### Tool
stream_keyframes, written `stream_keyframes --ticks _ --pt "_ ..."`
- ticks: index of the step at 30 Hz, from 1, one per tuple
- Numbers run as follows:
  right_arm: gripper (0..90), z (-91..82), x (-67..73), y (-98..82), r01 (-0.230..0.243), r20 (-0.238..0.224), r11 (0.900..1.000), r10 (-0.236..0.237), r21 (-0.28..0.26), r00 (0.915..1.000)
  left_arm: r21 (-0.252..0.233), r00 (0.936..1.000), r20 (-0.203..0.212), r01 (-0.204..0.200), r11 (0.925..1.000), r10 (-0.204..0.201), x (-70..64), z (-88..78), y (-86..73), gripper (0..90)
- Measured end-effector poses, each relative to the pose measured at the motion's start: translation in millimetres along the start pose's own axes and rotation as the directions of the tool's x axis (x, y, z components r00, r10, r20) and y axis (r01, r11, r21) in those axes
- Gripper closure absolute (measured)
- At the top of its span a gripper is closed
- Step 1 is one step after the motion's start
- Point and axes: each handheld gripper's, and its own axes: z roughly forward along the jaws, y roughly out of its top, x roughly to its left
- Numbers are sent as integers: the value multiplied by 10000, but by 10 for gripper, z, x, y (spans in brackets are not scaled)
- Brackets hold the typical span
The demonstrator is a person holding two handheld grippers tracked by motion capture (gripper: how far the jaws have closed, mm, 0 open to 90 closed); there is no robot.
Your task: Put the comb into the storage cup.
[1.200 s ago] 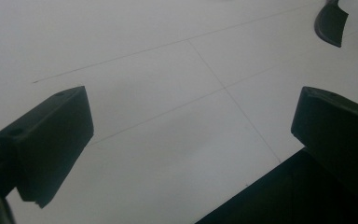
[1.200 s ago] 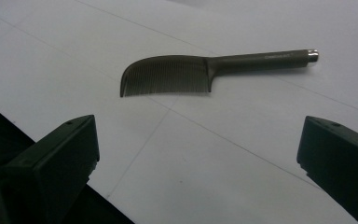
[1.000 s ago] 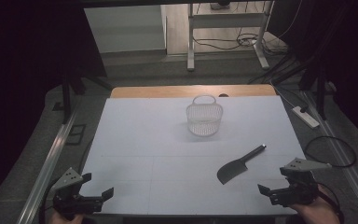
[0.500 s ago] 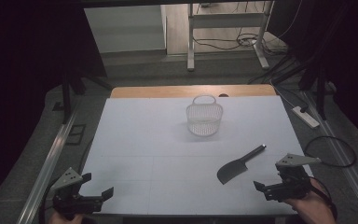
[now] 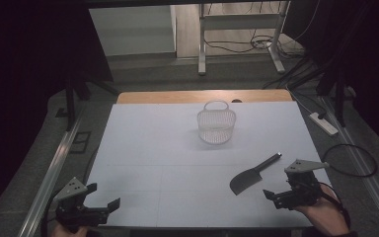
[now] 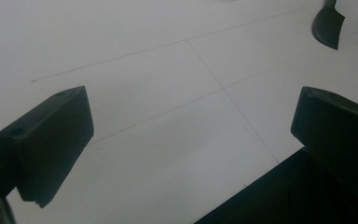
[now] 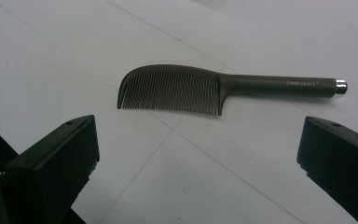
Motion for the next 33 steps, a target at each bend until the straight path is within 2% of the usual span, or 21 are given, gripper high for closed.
stream_keyframes --ticks 12,16,26,33 --pt "0 98 -18 86 15 -150 10000 -14 48 9999 -15 10000 18 -2 10000 2 1 -3 -1 0" --pt "0 153 -8 136 226 -216 9991 -218 361 9995 0 10000 43 8 10000 -8 3 -1 0 0" --pt "0 268 42 235 298 -259 9967 -279 759 9993 8 10000 62 2 10000 -2 4 -1 0 0" --pt "0 334 65 292 216 -634 9952 -155 956 9979 5 10000 94 7 10000 -7 7 -2 0 0"
